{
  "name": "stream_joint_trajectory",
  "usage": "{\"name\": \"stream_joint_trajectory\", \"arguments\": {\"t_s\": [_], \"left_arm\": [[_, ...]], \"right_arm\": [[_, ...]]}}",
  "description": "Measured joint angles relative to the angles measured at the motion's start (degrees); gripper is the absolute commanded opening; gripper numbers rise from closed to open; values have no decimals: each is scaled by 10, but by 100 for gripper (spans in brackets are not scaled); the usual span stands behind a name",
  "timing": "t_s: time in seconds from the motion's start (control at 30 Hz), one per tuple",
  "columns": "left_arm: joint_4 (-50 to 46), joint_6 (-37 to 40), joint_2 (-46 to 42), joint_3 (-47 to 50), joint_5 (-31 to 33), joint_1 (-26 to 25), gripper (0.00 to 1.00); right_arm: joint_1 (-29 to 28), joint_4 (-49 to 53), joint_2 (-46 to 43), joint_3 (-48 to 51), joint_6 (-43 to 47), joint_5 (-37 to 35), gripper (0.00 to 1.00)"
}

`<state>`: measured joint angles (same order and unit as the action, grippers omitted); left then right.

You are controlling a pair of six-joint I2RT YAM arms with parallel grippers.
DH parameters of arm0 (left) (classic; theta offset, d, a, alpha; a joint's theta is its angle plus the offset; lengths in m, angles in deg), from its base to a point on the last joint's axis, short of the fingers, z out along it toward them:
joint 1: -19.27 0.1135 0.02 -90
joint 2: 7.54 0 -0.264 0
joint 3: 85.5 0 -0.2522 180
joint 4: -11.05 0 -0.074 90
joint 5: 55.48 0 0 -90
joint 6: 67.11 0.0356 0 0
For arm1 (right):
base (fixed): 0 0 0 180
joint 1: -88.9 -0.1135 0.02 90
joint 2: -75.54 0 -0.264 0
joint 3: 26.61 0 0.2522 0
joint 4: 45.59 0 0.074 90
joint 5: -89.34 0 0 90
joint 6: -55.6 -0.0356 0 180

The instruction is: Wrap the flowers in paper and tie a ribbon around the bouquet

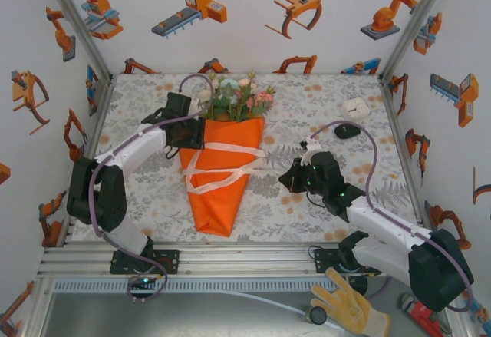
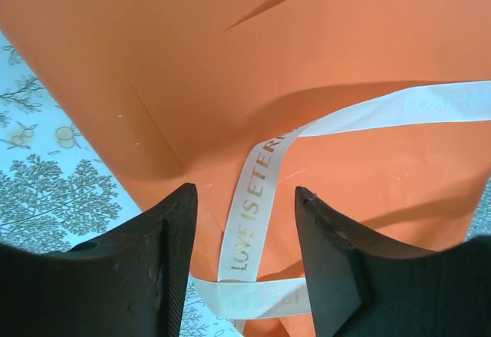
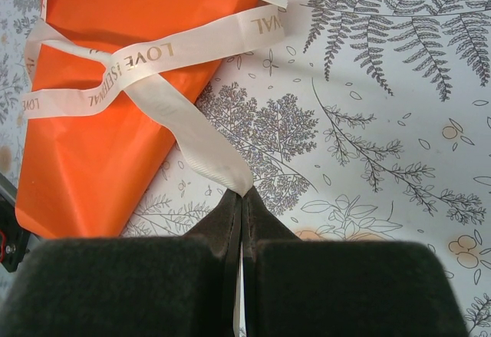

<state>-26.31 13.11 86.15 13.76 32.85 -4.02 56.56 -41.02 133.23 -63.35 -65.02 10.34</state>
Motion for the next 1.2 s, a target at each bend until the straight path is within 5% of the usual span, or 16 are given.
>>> {"name": "stream_joint_trajectory", "arguments": {"t_s": [0.13,0.33,0.57,0.8,1.2], "left_arm": [[-5,5,15,-5,-15,-10,46],[-17,5,38,-8,13,-11,1],[-14,-40,-44,16,101,12,0],[-5,-137,-206,80,141,127,0],[-51,-314,-259,196,152,289,0]], "right_arm": [[0,-1,7,0,0,0,0],[0,-1,13,0,-5,-5,0],[16,29,12,-17,-39,-40,0],[75,68,11,-43,-70,-64,0],[300,120,2,-47,-99,-51,0]]}}
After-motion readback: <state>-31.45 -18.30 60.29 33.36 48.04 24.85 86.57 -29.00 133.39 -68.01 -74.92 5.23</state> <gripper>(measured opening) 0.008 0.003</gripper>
